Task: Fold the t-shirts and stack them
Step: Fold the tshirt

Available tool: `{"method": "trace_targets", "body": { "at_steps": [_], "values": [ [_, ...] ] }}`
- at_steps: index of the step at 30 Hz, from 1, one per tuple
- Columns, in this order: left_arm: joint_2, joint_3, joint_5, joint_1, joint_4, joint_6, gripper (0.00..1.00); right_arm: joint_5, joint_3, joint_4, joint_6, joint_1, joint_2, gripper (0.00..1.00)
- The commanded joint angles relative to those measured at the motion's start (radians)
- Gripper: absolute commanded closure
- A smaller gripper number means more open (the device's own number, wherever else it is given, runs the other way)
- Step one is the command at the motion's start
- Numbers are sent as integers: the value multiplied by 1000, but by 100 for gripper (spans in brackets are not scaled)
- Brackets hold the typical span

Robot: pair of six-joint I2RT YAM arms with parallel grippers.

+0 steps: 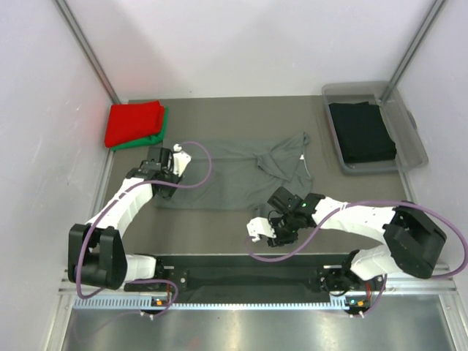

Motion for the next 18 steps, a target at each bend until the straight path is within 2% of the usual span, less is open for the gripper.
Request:
{"method": "trace_targets", "body": {
  "at_steps": [1, 6, 7, 11, 13, 18],
  "values": [
    [-33, -5, 0, 11, 45, -9, 51, 18, 26, 35, -10, 18, 8, 59],
    [-34, -15, 0, 17, 43, -6, 51, 41, 17, 60, -4, 19, 20, 61],
    [-34, -20, -3, 17, 43, -3, 51, 42, 17, 61, -4, 19, 33, 71],
    [-47, -25, 13, 57, 29, 16, 49, 41, 38, 39, -1, 19, 48, 98],
    [-44, 9, 77, 89, -42, 14, 43, 55, 43, 34, 3, 18, 18, 100],
    [15, 92, 242, 218, -208, -15, 43, 96, 35, 32, 24, 10, -56, 100]
  ]
}}
